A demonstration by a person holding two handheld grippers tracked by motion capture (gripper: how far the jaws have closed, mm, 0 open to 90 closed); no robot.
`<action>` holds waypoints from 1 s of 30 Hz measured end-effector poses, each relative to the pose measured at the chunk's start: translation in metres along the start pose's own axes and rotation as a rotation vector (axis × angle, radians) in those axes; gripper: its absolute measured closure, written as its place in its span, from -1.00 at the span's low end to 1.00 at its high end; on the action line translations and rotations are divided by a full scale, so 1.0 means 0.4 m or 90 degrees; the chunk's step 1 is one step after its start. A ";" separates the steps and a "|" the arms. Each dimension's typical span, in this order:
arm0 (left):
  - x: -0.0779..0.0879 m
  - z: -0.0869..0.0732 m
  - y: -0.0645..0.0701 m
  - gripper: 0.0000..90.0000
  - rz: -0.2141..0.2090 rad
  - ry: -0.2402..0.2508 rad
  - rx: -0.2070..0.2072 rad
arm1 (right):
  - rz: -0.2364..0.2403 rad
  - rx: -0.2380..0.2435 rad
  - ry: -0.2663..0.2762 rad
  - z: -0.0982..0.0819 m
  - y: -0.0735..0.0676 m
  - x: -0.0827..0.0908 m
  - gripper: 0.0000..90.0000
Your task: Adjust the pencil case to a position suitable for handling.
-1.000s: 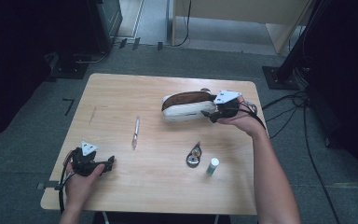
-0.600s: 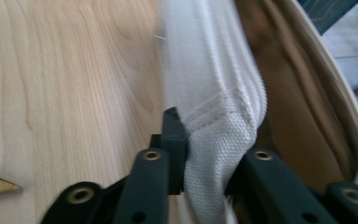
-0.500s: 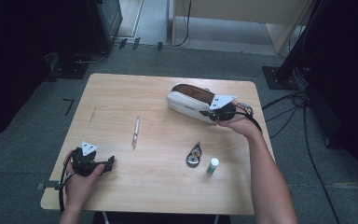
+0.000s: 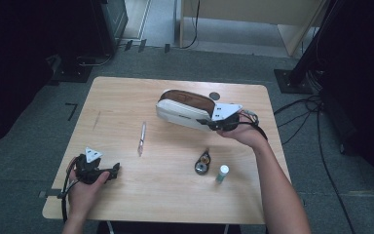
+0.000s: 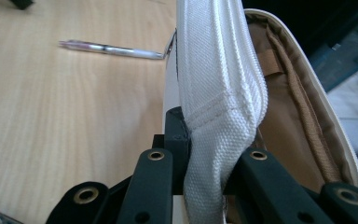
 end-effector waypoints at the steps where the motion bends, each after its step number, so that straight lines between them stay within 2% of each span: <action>1: 0.000 0.000 0.000 -0.88 0.000 0.000 0.000 | 0.008 0.004 0.000 0.000 -0.010 -0.004 0.78; 9: 0.000 0.000 0.000 -0.88 0.000 0.000 -0.001 | 0.041 0.054 -0.010 -0.016 -0.070 -0.035 0.78; 12: 0.000 0.000 0.000 -0.88 0.000 0.000 -0.001 | 0.042 0.057 -0.013 -0.021 -0.074 -0.038 0.78; 14: 0.000 0.000 0.000 -0.88 0.000 0.000 -0.001 | 0.043 0.046 -0.016 -0.027 -0.076 -0.041 0.78; 17: 0.000 0.000 0.000 -0.88 0.000 0.000 -0.001 | 0.029 0.009 -0.040 -0.035 -0.069 -0.042 0.77; 21: 0.000 0.000 0.000 -0.88 0.000 0.000 -0.001 | 0.000 -0.074 -0.084 -0.037 -0.056 -0.033 0.77; 24: 0.000 0.000 0.000 -0.88 0.000 0.000 -0.001 | -0.011 -0.116 -0.092 -0.028 -0.051 -0.024 0.77; 25: 0.000 0.000 0.001 -0.88 0.000 0.000 -0.001 | -0.020 -0.143 -0.095 -0.020 -0.047 -0.020 0.77; 27: 0.000 0.000 0.001 -0.88 0.000 0.000 -0.001 | -0.029 -0.177 -0.100 -0.008 -0.043 -0.013 0.77; 28: 0.000 0.000 0.001 -0.88 0.000 0.000 -0.001 | -0.029 -0.177 -0.100 -0.008 -0.043 -0.013 0.77; 30: 0.000 0.000 0.001 -0.88 0.000 0.000 -0.001 | -0.039 -0.206 -0.110 0.006 -0.041 -0.005 0.77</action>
Point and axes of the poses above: each handheld gripper's, and its own axes: x roughly backward along the jaws, z roughly out of its top, y roughly to its right, the point moved 10 cm from there along -x, roughly forward along the jaws, and after that the axes turned 13 degrees about -y, right-handed, at the moved point
